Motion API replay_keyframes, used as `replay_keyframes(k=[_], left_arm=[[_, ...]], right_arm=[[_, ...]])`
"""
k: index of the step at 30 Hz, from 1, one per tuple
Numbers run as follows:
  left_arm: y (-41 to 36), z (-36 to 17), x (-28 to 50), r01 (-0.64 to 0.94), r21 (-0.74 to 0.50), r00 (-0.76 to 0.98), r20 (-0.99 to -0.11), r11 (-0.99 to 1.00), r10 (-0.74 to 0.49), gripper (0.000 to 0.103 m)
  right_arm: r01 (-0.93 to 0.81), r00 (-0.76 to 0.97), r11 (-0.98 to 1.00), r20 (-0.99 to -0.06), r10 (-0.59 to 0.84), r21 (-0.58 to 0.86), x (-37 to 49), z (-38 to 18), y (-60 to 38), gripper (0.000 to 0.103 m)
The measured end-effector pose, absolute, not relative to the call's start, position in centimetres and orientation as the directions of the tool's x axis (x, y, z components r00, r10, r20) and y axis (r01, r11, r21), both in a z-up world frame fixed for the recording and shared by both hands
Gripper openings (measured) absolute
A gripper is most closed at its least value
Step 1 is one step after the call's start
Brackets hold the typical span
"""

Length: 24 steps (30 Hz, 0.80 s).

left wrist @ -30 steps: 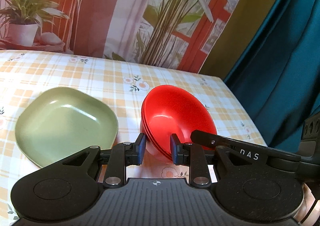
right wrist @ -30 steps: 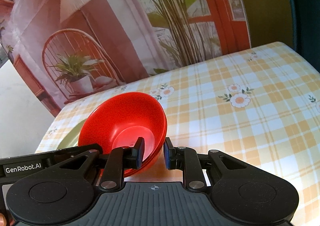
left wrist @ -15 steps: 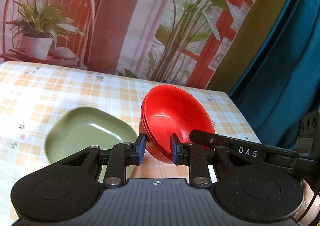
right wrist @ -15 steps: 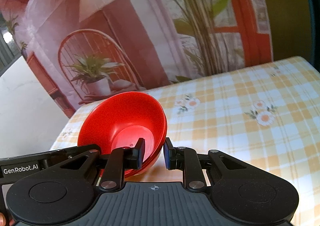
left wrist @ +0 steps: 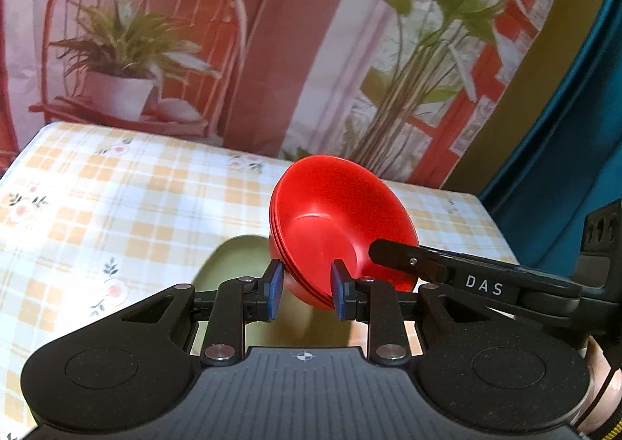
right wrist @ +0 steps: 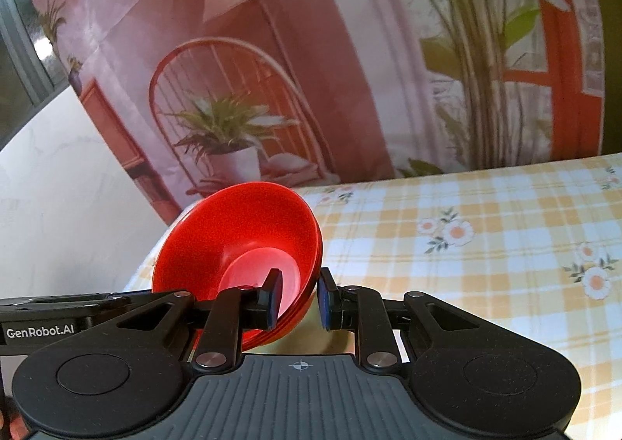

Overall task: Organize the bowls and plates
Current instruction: 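Lower the red bowl stack onto the green plate stack with both grippers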

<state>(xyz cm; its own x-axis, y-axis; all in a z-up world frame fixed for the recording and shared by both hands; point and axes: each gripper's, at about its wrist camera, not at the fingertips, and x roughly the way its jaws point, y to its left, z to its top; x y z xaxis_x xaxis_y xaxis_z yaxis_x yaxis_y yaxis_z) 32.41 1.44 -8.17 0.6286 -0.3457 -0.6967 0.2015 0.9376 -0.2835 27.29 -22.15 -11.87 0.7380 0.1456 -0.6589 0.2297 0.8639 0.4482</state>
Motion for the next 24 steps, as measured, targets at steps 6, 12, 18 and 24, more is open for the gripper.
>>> replay_keyframes(k=[6, 12, 18, 24], left_arm=[[2.8, -9.9, 32.2, 0.161, -0.288, 0.605, -0.727, 0.944, -0.325, 0.028], [3.7, -11.2, 31.9, 0.144, -0.285, 0.583, -0.749, 0.948, -0.314, 0.028], [4.2, -12.4, 31.9, 0.131, -0.293, 0.564, -0.763, 0.947, -0.314, 0.028], [4.2, -13.2, 32.0, 0.127, -0.294, 0.557, -0.769, 0.947, -0.313, 0.028]], right_arm=[[0.23, 0.701, 0.862, -0.692, 0.175, 0.451, 28.2, -13.8, -20.7, 0.019], [0.235, 0.663, 0.862, -0.723, 0.195, 0.449, 28.5, -15.5, -19.6, 0.019], [0.247, 0.638, 0.859, -0.742, 0.205, 0.449, 28.6, -16.6, -19.2, 0.019], [0.259, 0.625, 0.858, -0.754, 0.201, 0.444, 28.7, -17.2, -19.1, 0.019]])
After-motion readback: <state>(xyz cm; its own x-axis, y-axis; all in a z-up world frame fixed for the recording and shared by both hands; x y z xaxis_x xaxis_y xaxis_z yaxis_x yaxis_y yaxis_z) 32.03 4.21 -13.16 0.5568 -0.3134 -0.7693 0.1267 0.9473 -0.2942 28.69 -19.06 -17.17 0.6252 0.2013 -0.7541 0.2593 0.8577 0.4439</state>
